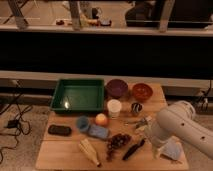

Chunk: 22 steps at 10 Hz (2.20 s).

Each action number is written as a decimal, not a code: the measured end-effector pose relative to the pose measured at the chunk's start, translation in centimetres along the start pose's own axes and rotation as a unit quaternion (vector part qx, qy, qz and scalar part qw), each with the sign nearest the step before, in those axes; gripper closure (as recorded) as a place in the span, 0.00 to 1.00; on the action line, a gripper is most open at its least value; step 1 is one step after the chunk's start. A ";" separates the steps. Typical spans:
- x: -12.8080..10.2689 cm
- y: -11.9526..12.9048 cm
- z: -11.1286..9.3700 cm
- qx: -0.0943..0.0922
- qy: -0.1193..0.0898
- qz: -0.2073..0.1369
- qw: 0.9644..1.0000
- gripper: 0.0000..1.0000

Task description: Wipe purple bowl with brush

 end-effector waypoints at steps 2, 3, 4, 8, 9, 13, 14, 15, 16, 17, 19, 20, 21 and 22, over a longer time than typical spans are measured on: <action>0.1 0.2 1.3 -0.011 0.016 -0.009 1.000 0.20; 0.1 0.4 2.0 -0.017 0.021 -0.011 1.000 0.20; 0.1 0.5 2.4 -0.021 0.028 -0.015 0.999 0.20; 0.1 0.8 3.2 -0.029 0.033 -0.018 0.999 0.20; 0.2 0.8 3.2 -0.029 0.033 -0.018 0.999 0.20; 0.1 0.8 3.2 -0.030 0.033 -0.019 0.999 0.20; -0.1 1.0 3.5 -0.033 0.034 -0.018 0.999 0.20; -0.6 1.4 3.9 -0.040 0.035 -0.020 0.998 0.20; -1.8 2.9 4.5 -0.049 0.035 -0.021 0.998 0.20; -2.1 3.0 4.8 -0.050 0.032 -0.024 0.998 0.20; -3.3 2.5 6.3 -0.051 0.013 -0.032 0.998 0.20; -4.0 2.1 6.9 -0.050 0.005 -0.036 0.998 0.20; -5.0 1.2 7.8 -0.050 -0.005 -0.044 0.998 0.20; -5.7 0.8 8.6 -0.050 -0.013 -0.047 0.998 0.20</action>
